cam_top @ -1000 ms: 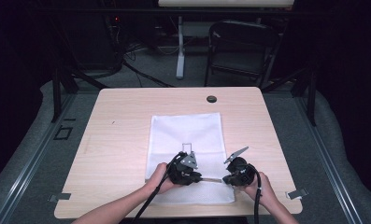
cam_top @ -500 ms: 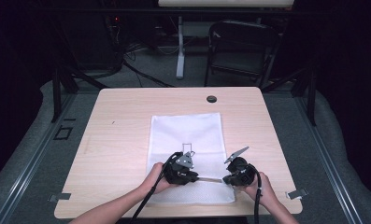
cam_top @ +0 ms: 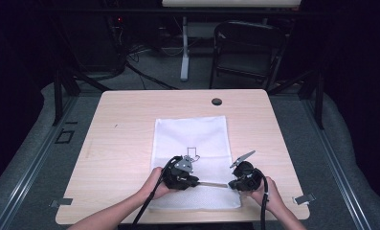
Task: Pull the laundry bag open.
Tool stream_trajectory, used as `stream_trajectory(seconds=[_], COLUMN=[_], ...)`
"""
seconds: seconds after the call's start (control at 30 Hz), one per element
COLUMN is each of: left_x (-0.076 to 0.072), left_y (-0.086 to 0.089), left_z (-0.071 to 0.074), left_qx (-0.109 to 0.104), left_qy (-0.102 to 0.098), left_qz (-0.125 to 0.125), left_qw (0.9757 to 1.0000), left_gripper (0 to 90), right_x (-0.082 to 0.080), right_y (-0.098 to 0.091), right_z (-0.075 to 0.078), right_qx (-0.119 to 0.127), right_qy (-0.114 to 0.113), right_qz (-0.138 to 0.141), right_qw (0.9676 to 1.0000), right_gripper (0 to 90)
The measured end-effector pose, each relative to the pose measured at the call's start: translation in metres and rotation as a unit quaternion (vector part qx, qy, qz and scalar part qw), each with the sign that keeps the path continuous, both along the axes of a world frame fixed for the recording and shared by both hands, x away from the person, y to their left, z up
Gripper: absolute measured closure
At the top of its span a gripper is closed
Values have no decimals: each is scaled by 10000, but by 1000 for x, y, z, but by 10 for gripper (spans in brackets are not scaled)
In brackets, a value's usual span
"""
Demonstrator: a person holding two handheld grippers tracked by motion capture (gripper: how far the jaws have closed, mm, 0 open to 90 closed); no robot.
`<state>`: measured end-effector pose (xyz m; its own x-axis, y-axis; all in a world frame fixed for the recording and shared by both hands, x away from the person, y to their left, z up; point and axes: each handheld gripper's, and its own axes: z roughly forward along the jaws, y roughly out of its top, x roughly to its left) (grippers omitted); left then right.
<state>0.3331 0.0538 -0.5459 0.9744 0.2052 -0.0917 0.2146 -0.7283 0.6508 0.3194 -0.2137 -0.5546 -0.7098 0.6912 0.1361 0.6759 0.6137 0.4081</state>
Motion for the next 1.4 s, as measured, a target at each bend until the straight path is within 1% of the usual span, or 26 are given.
stream_trajectory(seconds=[0.07, 0.17, 0.2, 0.23, 0.27, 0.3, 0.33, 0.43, 0.47, 0.5, 0.57, 0.63, 0.67, 0.7, 0.73, 0.77, 0.9, 0.97, 1.0, 1.03, 1.13, 1.17, 1.2, 1.23, 1.27, 1.4], left_x=[0, 0, 0, 0, 0, 0, 0, -1, -1, -1, 0, -1, -1, -1, -2, -2, -1, -2, -2, -2, -2, -1, -2, -2, -2, -3], left_y=[2, 6, 7, 8, 9, 9, 9, 9, 10, 10, 13, 15, 16, 16, 17, 17, 19, 20, 21, 22, 25, 27, 27, 28, 28, 29], left_z=[1, 1, 1, 1, 1, 2, 1, 2, 2, 2, 3, 3, 3, 3, 3, 3, 4, 3, 4, 3, 3, 4, 3, 4, 4, 3], left_qx=[-8, -29, -5, -48, -7, 18, -16, -37, -3, -35, 2, -38, 4, -31, -1, -38, -12, -43, 44, -23, -51, -37, -34, -58, -40, -73], left_qy=[-2, 8, 17, 33, 19, 15, 8, 9, -9, -2, 32, 21, 24, 13, 9, 3, 4, 21, 4, 37, 23, 49, -9, 47, 5, 7], left_qz=[36, 47, 52, 62, 77, 23, 57, 24, 20, 6, 8, 37, 38, 45, 42, 55, 46, 47, 63, 25, 91, 42, 76, 67, 87, 82], left_qw=[10000, 10000, 10000, 10000, 10000, 10000, 10000, 10000, 10000, 10000, 10000, 10000, 10000, 10000, 10000, 10000, 10000, 10000, 10000, 10000, 9999, 10000, 10000, 9999, 10000, 9999], left_gripper=[821, 821, 821, 821, 821, 821, 821, 821, 821, 821, 821, 821, 821, 821, 821, 821, 821, 821, 821, 821, 820, 820, 820, 820, 820, 820], right_x=[0, 0, 0, 0, 0, 0, 0, 0, 0, 0, 0, 0, 0, 0, 0, 0, 0, 0, 0, 0, 0, 0, 0, 0, 0, 0], right_y=[0, 0, 0, 0, 0, 0, 0, 0, 0, 0, 0, 0, 0, 0, 0, 0, 0, 0, 0, 0, 0, 0, 0, 0, 0, 0], right_z=[0, 0, 0, 0, 0, 0, 0, 0, 0, 0, 0, 0, 0, 0, 0, 0, 0, 0, 0, 0, 0, 0, 0, 0, 0, 0], right_qx=[-21, 17, 15, 15, 14, -7, -17, -23, -13, -19, 5, -15, 7, 6, 8, -5, 3, -3, 2, -4, -1, 6, -2, -4, 1, 0], right_qy=[7, 3, -2, 4, 5, 10, 6, 12, 16, 16, 10, 5, 9, 11, 5, 17, 9, 14, 8, 17, 10, 11, 12, 13, 12, 10], right_qz=[14, -12, -6, -12, -9, 4, -1, 6, 4, 3, -3, -3, -12, -8, -6, -12, -14, -8, -12, -9, -15, -12, -11, -5, -3, -16], right_qw=[10000, 10000, 10000, 10000, 10000, 10000, 10000, 10000, 10000, 10000, 10000, 10000, 10000, 10000, 10000, 10000, 10000, 10000, 10000, 10000, 10000, 10000, 10000, 10000, 10000, 10000], right_gripper=[900, 900, 900, 900, 900, 900, 900, 900, 900, 900, 900, 900, 900, 900, 900, 900, 900, 900, 900, 900, 900, 900, 900, 900, 900, 900])
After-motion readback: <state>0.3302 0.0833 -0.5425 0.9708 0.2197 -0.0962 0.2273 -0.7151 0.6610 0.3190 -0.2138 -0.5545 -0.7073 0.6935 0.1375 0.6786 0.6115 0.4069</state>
